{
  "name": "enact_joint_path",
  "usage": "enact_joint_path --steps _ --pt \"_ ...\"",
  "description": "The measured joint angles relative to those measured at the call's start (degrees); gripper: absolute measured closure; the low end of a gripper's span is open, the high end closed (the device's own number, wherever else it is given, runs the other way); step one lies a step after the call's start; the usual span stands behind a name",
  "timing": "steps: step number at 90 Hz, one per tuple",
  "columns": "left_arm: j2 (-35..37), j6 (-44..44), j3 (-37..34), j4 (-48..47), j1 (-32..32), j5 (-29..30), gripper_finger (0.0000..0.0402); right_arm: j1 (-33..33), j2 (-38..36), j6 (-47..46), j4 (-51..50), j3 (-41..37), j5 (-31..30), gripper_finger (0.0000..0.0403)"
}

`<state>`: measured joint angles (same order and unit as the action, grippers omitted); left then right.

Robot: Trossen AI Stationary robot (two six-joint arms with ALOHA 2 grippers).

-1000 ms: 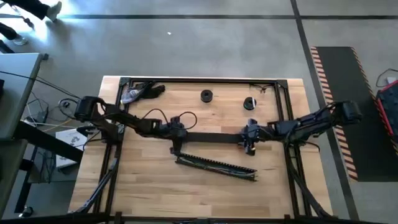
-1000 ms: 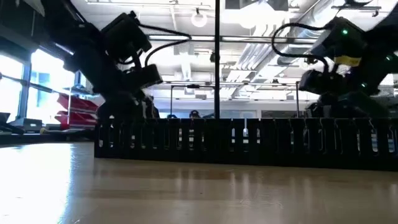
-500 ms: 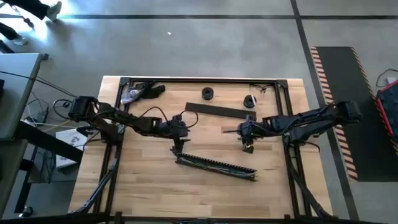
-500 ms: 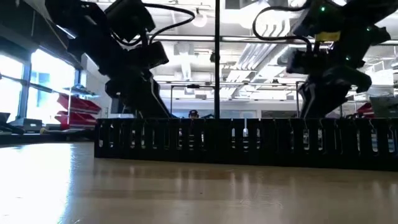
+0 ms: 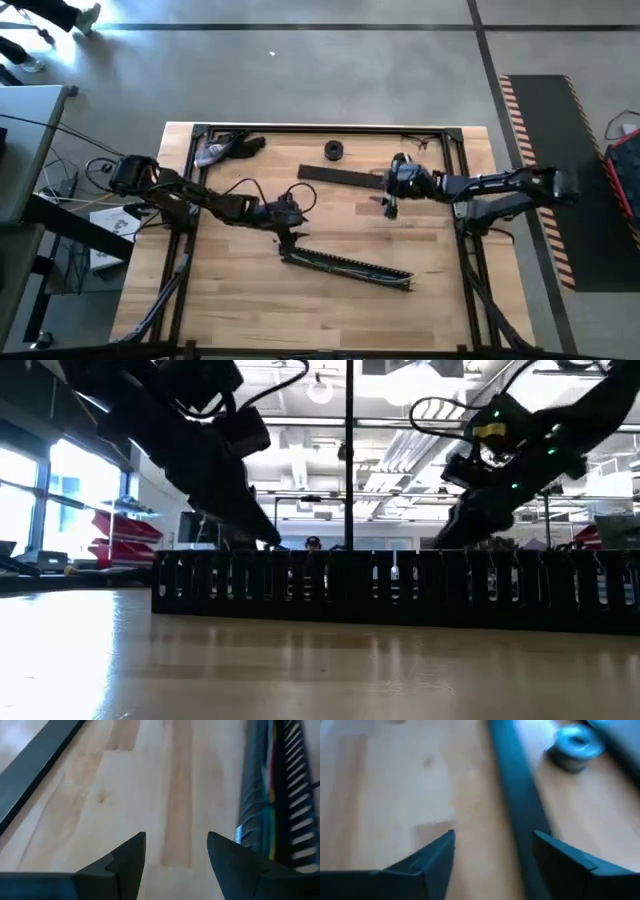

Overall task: Ziptie cables
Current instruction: Close the black cable duct

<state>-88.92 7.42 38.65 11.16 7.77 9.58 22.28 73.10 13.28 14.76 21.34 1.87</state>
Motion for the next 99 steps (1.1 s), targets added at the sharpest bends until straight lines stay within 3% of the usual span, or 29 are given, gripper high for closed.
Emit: enact_joint_path --steps 14,21,40,51,63,86,99 --pt "0.0 0.0 0.0 4.6 0.8 0.6 0.0207 8.5 7.9 5.9 9.5 0.0 10.2 0.0094" --pt "0.0 0.0 0.0 6.4 0.9 0.6 0.0207 11.5 12.4 7.6 11.7 0.0 11.9 0.0093" --pt "0.1 0.0 0.0 10.1 0.9 0.7 0.0207 14.8 23.5 7.7 15.3 0.2 15.8 0.0106" --pt "0.1 1.0 0.0 11.5 0.9 0.7 0.0207 14.8 26.4 5.6 16.4 0.5 17.3 0.0136" --pt "0.1 3.3 0.0 12.4 0.9 1.2 0.0207 12.7 26.6 4.2 16.0 0.4 15.6 0.0191" --pt "0.1 4.0 0.1 13.6 1.8 1.5 0.0207 4.4 26.5 -5.4 18.8 -0.1 4.7 0.0192" --pt "0.4 3.5 0.1 16.6 3.8 2.6 0.0209 -0.2 23.9 -10.5 16.8 -0.5 2.9 0.0192"
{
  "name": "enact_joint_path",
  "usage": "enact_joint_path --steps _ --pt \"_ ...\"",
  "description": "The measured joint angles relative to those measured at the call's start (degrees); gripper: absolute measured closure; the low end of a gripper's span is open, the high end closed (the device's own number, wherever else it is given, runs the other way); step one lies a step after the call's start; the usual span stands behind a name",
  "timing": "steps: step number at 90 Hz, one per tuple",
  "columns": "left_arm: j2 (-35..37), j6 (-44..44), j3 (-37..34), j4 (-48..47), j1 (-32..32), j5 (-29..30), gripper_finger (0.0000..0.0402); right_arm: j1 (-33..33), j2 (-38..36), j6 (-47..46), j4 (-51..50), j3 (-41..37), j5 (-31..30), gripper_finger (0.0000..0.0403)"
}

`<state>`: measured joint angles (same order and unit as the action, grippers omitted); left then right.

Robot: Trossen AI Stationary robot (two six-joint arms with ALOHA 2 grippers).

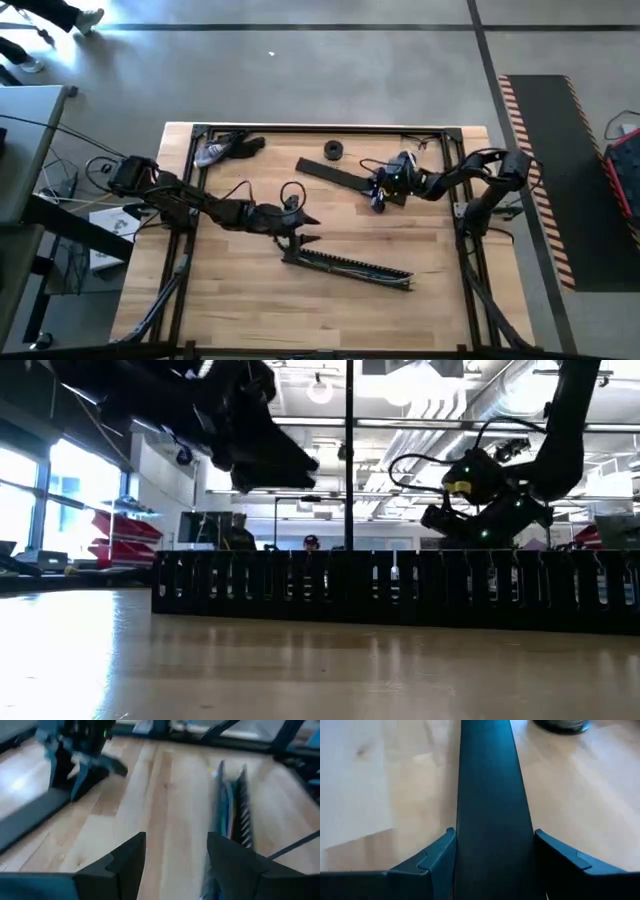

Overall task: Ziptie cables
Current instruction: Close the black cable duct

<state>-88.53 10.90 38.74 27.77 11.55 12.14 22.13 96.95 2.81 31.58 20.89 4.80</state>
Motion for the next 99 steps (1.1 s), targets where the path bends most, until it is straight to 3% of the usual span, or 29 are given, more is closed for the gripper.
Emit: enact_joint_path --steps 28,54,84,99 --pt "2.0 -1.4 2.5 0.0 3.7 5.0 0.0209 -8.3 -12.7 -9.0 -12.9 -0.5 2.6 0.0192" --pt "2.0 -4.0 4.7 -0.1 4.3 6.4 0.0210 -19.3 -20.4 -14.7 -18.5 -0.4 -6.2 0.0192" --pt "2.1 -4.0 7.0 -0.4 4.7 6.5 0.0210 -32.2 -25.1 -22.7 -19.4 0.0 -15.9 0.0192" --pt "3.5 -3.7 10.7 -3.1 5.7 6.6 0.0210 -39.9 -25.2 -26.9 -24.9 4.0 -20.9 0.0192"
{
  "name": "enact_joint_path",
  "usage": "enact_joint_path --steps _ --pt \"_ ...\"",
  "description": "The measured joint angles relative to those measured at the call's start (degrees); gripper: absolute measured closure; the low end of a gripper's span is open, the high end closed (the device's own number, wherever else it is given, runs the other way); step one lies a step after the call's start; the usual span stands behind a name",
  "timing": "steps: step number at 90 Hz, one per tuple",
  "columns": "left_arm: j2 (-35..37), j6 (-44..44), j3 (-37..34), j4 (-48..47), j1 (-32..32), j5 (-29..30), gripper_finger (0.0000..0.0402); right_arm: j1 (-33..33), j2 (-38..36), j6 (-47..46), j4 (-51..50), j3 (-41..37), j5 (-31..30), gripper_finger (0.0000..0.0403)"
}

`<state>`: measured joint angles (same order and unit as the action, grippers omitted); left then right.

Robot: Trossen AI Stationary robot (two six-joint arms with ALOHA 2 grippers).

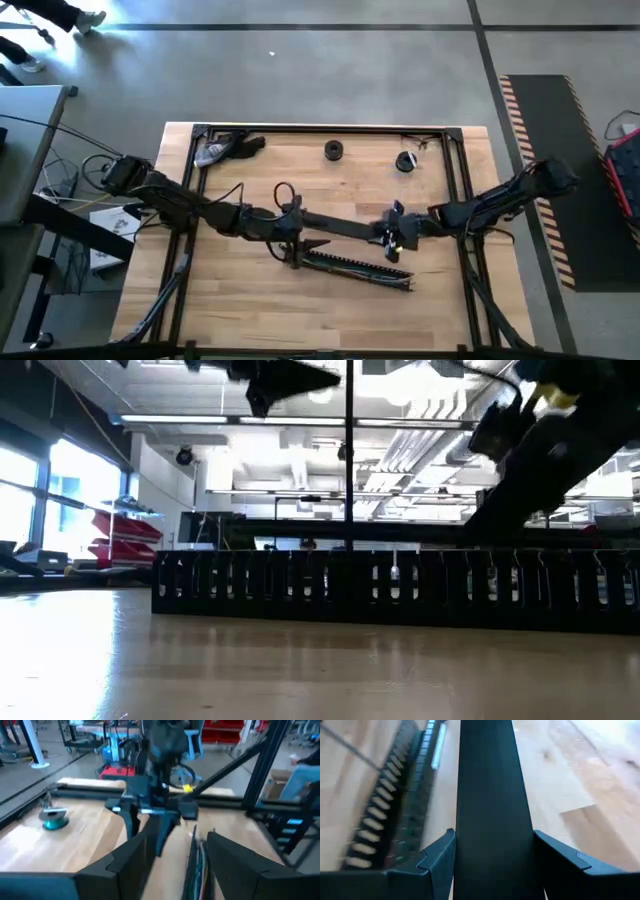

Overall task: Ziptie cables
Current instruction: Close the black cable duct

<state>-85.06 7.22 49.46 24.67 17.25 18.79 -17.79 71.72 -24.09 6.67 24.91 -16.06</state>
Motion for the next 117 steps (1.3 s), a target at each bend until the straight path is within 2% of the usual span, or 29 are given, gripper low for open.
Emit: enact_joint_path --steps 9,26,48,65,79,117 --pt "1.2 1.2 2.5 -5.4 0.9 1.5 0.0210 -4.3 0.0 -2.4 -4.0 3.6 -3.9 0.0192" --pt "3.2 6.4 5.7 -17.3 3.8 10.5 0.0210 -11.7 1.3 -11.6 -10.3 8.2 -9.7 0.0192" --pt "1.6 19.4 5.7 -27.3 6.0 11.8 0.0210 -19.2 9.9 -17.6 -9.9 13.3 -13.5 0.0192" --pt "-1.1 26.0 5.7 -31.8 7.5 13.2 0.0210 -20.1 19.3 -16.9 -10.5 17.7 -15.4 0.0192" --pt "-2.4 30.1 5.7 -34.3 8.5 14.0 0.0210 -19.7 23.9 -15.8 -10.4 20.1 -16.4 0.0192" --pt "-2.3 37.8 5.6 -36.7 10.5 14.5 0.0210 -19.6 24.1 -16.5 -15.1 24.4 -15.1 0.0192"
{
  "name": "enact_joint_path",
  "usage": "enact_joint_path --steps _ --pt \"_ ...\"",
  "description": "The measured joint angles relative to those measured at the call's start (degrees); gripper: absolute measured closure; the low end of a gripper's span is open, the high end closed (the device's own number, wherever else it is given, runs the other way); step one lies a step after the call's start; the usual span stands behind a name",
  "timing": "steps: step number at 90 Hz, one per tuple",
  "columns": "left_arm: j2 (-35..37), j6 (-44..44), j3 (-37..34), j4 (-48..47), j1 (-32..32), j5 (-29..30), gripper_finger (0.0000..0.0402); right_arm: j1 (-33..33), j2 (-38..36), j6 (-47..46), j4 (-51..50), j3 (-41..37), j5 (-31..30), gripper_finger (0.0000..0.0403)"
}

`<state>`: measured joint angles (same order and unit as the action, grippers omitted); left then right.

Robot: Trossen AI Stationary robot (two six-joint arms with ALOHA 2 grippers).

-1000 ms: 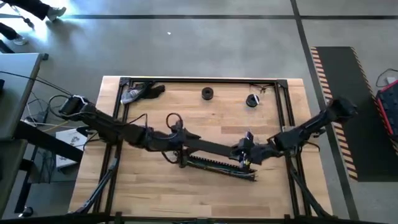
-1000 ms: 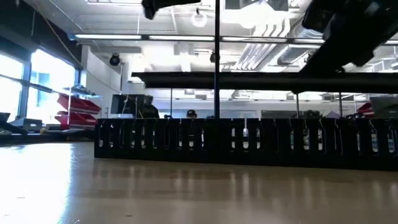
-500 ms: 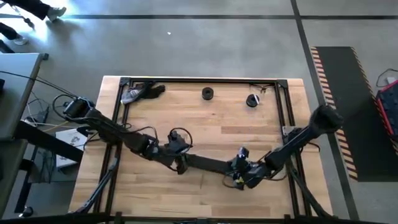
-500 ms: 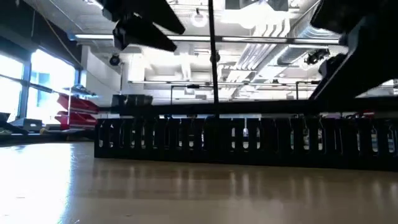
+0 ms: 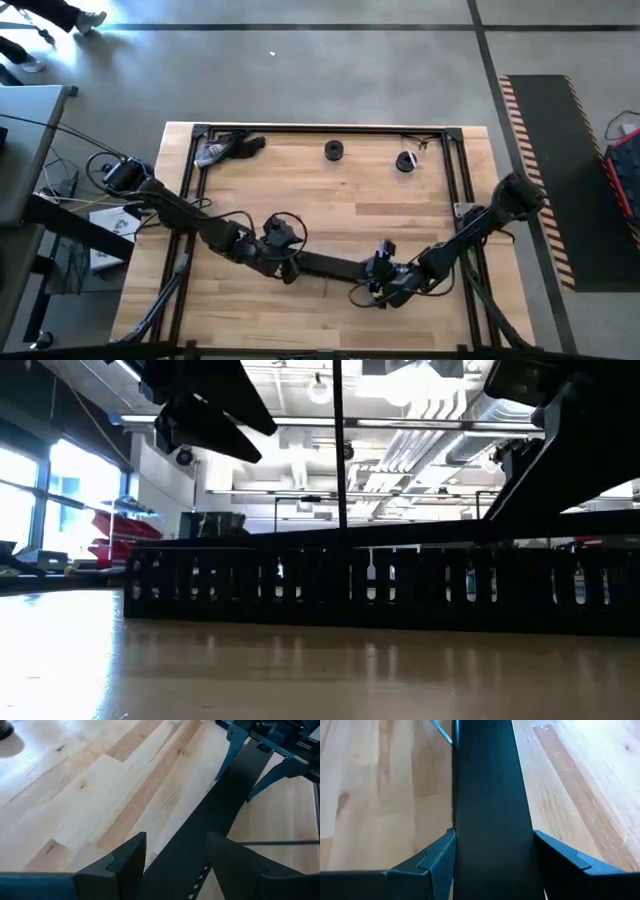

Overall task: Ziptie cables
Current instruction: Close the black cable duct

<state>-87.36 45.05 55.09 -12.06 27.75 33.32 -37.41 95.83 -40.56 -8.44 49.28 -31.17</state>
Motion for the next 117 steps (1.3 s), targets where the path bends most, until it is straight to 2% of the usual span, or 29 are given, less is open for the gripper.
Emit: enact_joint_path --steps 21,50,76,117 --pt "0.5 1.4 0.0 1.7 1.5 -2.9 0.0210 -0.9 0.0 -1.3 -0.1 1.5 0.7 0.0192" --pt "-3.7 3.7 0.0 1.2 2.4 -1.4 0.0210 -0.9 1.5 -2.7 0.3 -1.1 1.2 0.0192" --pt "-3.0 4.4 0.0 1.0 2.4 -1.6 0.0210 -0.9 -1.3 1.6 0.4 -1.4 2.9 0.0192" --pt "-2.1 5.9 0.0 1.2 3.3 -5.7 0.0210 -0.9 -1.8 6.1 2.5 -1.4 4.8 0.0192"
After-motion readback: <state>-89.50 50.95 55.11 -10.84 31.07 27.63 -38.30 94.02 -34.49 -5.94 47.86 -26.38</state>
